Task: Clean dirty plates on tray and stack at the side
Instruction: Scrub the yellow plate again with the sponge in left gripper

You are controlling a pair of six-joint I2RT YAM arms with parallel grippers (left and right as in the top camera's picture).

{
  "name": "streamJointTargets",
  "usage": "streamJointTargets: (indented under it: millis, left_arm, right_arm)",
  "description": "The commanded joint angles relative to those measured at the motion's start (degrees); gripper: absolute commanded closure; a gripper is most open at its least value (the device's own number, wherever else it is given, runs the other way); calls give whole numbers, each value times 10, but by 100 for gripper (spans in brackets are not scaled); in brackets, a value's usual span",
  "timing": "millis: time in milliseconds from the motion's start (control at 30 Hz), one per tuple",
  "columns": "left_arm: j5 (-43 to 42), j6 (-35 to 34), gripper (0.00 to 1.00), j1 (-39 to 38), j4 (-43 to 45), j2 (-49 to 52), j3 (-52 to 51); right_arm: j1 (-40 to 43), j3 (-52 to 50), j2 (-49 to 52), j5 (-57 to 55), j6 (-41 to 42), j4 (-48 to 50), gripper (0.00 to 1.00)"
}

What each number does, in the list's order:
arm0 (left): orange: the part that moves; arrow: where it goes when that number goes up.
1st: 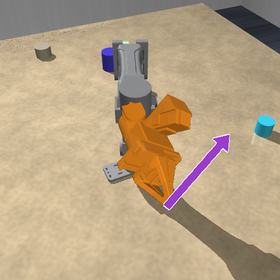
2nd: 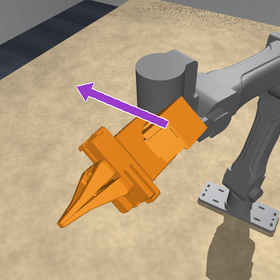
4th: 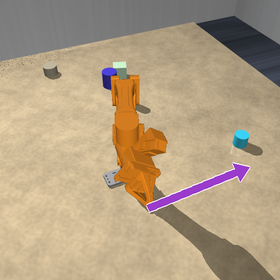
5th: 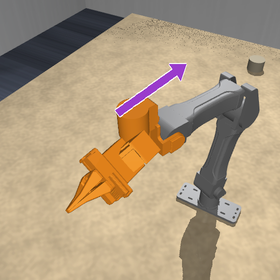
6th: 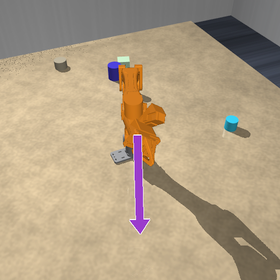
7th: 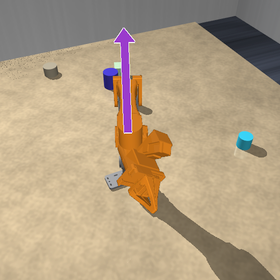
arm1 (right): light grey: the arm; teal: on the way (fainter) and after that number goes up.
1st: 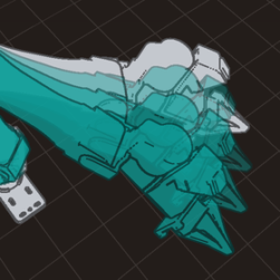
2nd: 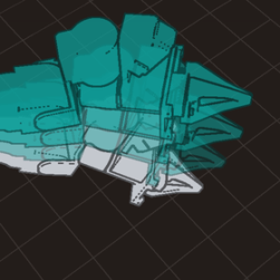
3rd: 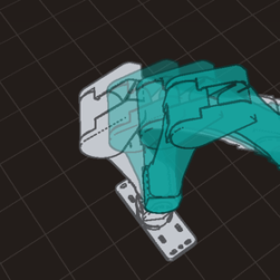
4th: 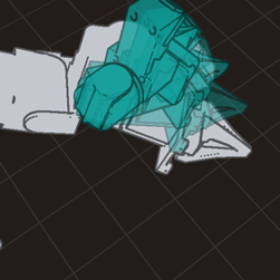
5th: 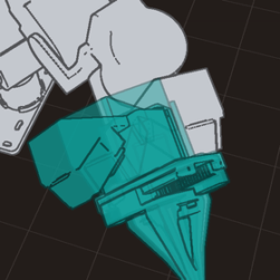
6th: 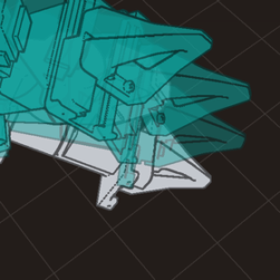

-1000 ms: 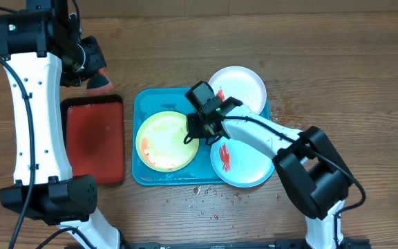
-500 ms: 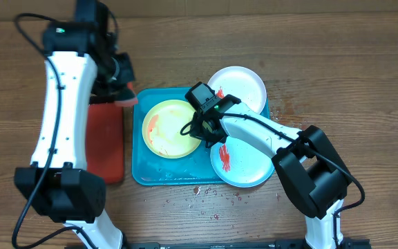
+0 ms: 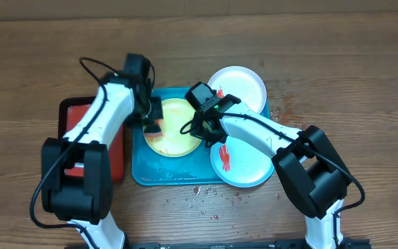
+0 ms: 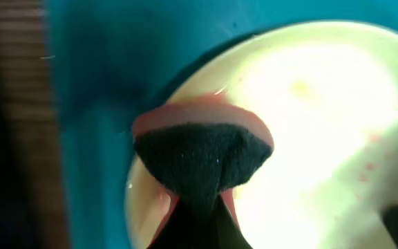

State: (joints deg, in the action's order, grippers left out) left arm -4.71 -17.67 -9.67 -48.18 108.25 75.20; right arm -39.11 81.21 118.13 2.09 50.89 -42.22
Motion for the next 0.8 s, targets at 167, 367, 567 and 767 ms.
streamJointTargets:
  millis: [167, 367, 567, 767]
  left_arm:
    - [21, 18, 96, -31, 155, 3, -146]
    - [-134, 122, 96, -31, 133, 3, -183]
    - [-377, 286, 96, -31, 59, 3, -172]
    - [-317, 248, 96, -31, 76, 3, -156]
  right_arm:
    - [3, -4, 8, -21, -19, 5, 96]
    - [3, -4, 8, -21, -19, 5, 96]
    - [3, -4, 8, -21, -27, 10, 96]
    - [3, -4, 8, -20, -27, 10, 96]
